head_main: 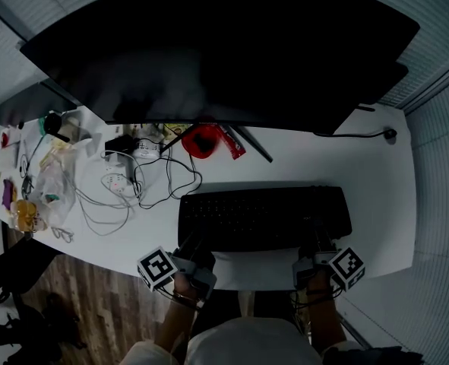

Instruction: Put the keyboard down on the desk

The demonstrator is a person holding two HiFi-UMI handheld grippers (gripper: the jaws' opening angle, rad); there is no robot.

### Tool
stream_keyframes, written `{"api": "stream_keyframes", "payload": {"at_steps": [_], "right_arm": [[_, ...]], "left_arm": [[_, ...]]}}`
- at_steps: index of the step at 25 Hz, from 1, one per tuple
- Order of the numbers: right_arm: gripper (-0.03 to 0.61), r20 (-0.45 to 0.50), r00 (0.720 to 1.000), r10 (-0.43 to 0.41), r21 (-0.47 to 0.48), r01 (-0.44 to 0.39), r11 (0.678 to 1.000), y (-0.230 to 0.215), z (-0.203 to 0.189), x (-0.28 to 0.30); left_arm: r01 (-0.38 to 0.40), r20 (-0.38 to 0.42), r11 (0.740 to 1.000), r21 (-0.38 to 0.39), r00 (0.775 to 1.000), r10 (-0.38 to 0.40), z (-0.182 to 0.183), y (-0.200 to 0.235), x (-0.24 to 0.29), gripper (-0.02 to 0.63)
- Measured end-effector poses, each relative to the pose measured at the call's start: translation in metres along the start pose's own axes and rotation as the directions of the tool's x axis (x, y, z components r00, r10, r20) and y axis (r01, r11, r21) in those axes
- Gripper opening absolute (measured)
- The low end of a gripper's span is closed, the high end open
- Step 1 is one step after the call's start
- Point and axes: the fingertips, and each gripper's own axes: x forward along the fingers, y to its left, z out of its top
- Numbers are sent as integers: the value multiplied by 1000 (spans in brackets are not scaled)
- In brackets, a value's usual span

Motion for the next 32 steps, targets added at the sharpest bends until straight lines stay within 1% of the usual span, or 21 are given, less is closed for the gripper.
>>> {"api": "stream_keyframes", "payload": {"at_steps": [7, 11, 12, 13, 16, 20, 23, 27, 32], "right_arm": [[130, -6, 1000, -16, -8, 16, 1000, 2, 4, 10], [133, -19, 998, -57, -57, 56, 997, 2, 8, 15], [144, -16, 998, -68, -66, 67, 996, 2, 9, 16], [169, -16, 997, -79, -69, 78, 995, 1, 11, 18], [187, -33, 995, -96, -54, 94, 994, -2, 8, 19], [199, -49, 996, -81, -22, 80, 997, -5, 4, 16], [204, -55, 996, -69, -4, 69, 998, -6, 1, 13], [206, -60, 996, -59, 26, 60, 998, -8, -3, 4], [209, -70, 996, -48, 16, 49, 999, -10, -11, -11]], "left_arm": [[-17, 3, 1000, -8, 1000, 17, 5, 6, 7, 114], [-20, 1, 999, -42, 1000, 20, 4, 7, 11, 110], [-20, 1, 999, -41, 1000, 20, 4, 7, 12, 110], [-21, 3, 999, -44, 1000, 22, 4, 7, 13, 110], [-24, 20, 997, -77, 999, 25, 5, 3, 14, 104], [-14, 28, 999, -36, 999, 15, 9, -2, 17, 101], [-3, 36, 999, -44, 999, 4, 8, -10, 16, 100], [6, 36, 1000, -24, 999, -5, 8, -21, 15, 98], [14, 33, 1000, -4, 999, -14, 6, -28, 12, 98]]}}
